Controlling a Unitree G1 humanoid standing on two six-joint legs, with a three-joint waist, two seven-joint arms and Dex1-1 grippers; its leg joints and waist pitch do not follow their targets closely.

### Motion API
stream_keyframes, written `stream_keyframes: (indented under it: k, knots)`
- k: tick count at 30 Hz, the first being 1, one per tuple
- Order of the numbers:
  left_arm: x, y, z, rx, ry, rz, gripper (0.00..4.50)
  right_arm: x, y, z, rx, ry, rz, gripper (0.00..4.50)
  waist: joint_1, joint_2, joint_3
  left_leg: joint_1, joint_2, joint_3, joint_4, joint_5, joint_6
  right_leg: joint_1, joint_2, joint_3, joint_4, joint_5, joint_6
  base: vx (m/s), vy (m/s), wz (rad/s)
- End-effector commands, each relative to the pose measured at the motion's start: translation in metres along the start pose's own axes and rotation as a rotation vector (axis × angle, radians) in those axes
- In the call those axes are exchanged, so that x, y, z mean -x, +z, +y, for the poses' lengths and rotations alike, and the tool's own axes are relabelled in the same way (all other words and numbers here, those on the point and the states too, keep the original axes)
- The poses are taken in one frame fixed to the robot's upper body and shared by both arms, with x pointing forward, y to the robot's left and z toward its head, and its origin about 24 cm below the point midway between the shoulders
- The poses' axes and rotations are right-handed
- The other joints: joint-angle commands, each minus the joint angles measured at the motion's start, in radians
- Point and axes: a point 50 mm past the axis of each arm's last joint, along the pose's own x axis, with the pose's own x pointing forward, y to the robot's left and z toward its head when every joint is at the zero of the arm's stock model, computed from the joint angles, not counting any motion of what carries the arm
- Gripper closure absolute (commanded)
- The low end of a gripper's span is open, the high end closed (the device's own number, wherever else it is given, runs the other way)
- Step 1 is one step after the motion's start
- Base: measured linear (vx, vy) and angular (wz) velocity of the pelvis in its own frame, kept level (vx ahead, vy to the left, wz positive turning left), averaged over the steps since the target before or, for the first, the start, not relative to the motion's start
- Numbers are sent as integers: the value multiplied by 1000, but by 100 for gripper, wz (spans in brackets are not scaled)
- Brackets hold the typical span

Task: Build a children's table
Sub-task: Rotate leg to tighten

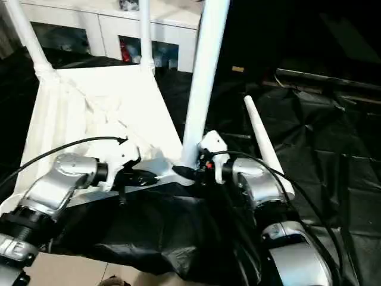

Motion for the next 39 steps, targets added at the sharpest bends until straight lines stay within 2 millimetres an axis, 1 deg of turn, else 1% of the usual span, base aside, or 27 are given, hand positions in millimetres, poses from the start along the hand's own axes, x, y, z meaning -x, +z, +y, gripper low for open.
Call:
stream_keyframes:
  k: [1,9,11,12,14,15,16,17,18,19,20,21,22,23,24,26,27,28,29,30,31,32,33,35,36,37,39]
  knots:
    - [-3,15,-7,-61,-61,-60,450,-2,-8,2,-20,1,58,177,0,4,-65,7,16,0,-60,-225,28,51,-84,58,-78,-283,-161,0,0,0]
    - [-5,15,-6,-55,-37,-61,450,-4,-12,4,-35,-9,55,181,0,4,-65,8,16,1,-60,-227,26,51,-84,58,-78,-284,-162,0,0,0]
    - [-10,18,-1,-35,26,-66,450,-7,-13,2,-61,-90,39,181,-1,4,-63,8,16,1,-60,-230,23,50,-83,58,-79,-292,-159,0,0,0]
    - [-16,22,3,-17,85,-73,450,-11,-14,0,-100,-182,25,181,-2,5,-63,9,16,0,-61,-233,17,49,-83,58,-79,-299,-157,0,0,0]
    - [-24,27,7,8,153,-80,450,-17,-17,-2,-155,-285,12,181,-4,4,-62,14,15,0,-62,-246,2,46,-83,57,-85,-333,-148,0,0,0]
    - [-28,29,8,18,172,-85,450,-20,-17,-2,-181,-315,6,181,-7,4,-62,14,13,-1,-62,-259,-3,45,-86,57,-89,-366,-140,0,0,0]
    - [-32,32,9,28,192,-91,450,-23,-18,-2,-200,-344,1,181,-4,2,-63,15,12,-1,-60,-262,-3,47,-87,55,-92,-389,-129,0,0,0]
    - [-38,36,10,44,221,-98,450,-28,-18,-1,-229,-388,-3,181,-6,2,-61,11,11,-1,-61,-264,-1,46,-86,56,-93,-395,-125,0,0,0]
    - [-40,38,9,48,226,-101,450,-30,-18,-1,-238,-402,-4,181,-6,2,-61,13,12,-1,-61,-264,-1,45,-86,55,-95,-402,-120,0,0,0]
    - [-47,44,9,60,241,-108,450,-36,-17,1,-264,-443,-5,181,-6,8,-62,17,11,0,-60,-270,-4,42,-87,56,-98,-409,-113,0,0,0]
    - [-50,46,8,64,247,-110,450,-39,-16,2,-265,-453,-3,181,-6,8,-64,13,10,-2,-60,-261,-5,45,-85,55,-95,-396,-111,0,0,0]
    - [-55,50,7,73,264,-112,450,-45,-14,4,-265,-473,2,181,-5,12,-65,15,12,-2,-60,-263,-6,43,-85,55,-93,-379,-115,0,0,0]
    - [-58,52,6,75,269,-112,450,-49,-13,6,-263,-473,2,181,-8,10,-64,12,11,-2,-60,-264,-6,43,-84,54,-94,-375,-115,0,0,0]
    - [-63,56,3,74,269,-114,450,-54,-10,8,-269,-476,-11,125,-6,9,-66,13,11,-2,-60,-262,-6,45,-83,53,-92,-361,-114,0,0,0]
    - [-66,57,0,71,264,-115,450,-57,-8,10,-277,-474,-22,111,-6,9,-67,10,12,-2,-60,-256,-2,46,-84,55,-89,-338,-120,0,0,0]
    - [-67,57,-1,70,261,-114,450,-58,-7,10,-282,-472,-26,111,-5,9,-68,9,12,-1,-59,-250,4,46,-83,55,-85,-304,-128,0,0,0]
    - [-67,55,-1,71,262,-110,450,-58,-7,10,-274,-474,-25,91,-5,9,-68,7,12,-1,-60,-243,8,49,-82,55,-83,-286,-134,0,0,0]
    - [-67,54,-2,74,264,-102,450,-57,-6,8,-259,-486,-20,91,-4,9,-68,7,12,-1,-60,-240,8,49,-83,56,-82,-276,-138,0,0,0]
    - [-67,54,-2,74,264,-102,450,-57,-6,8,-259,-486,-20,75,-4,10,-68,8,12,0,-60,-241,9,48,-82,55,-82,-275,-140,0,0,0]
    - [-64,49,1,81,282,-82,450,-49,-4,0,-217,-539,-29,67,-5,6,-67,8,11,0,-60,-247,10,48,-82,55,-83,-282,-139,0,0,0]
    - [-64,49,1,81,282,-82,450,-49,-4,0,-217,-539,-29,67,-4,8,-67,8,12,0,-60,-247,7,48,-83,56,-83,-287,-138,0,0,0]
    - [-62,46,5,98,322,-69,450,-37,0,-9,-207,-571,-64,67,-4,2,-66,9,11,1,-60,-251,10,47,-83,55,-85,-295,-136,0,0,0]
    - [-61,46,8,108,342,-65,450,-31,1,-13,-205,-582,-81,67,-3,3,-66,9,11,0,-60,-254,10,48,-84,55,-85,-309,-130,0,0,0]
    - [-59,46,13,134,392,-60,450,-18,2,-21,-198,-613,-107,67,-1,4,-66,8,10,3,-58,-242,15,48,-81,56,-86,-296,-123,0,0,0]
    - [-59,46,14,138,402,-59,450,-15,2,-22,-197,-619,-110,67,1,3,-68,7,10,3,-57,-235,20,49,-81,56,-85,-281,-124,0,0,0]
    - [-59,46,16,146,419,-60,450,-9,2,-26,-198,-632,-117,67,0,7,-68,4,10,1,-58,-230,21,51,-81,56,-83,-272,-127,0,0,0]
    - [-58,49,21,166,468,-66,450,10,-1,-33,-195,-679,-130,67,2,1,-72,0,9,2,-54,-194,29,56,-79,55,-75,-212,-135,0,0,0]
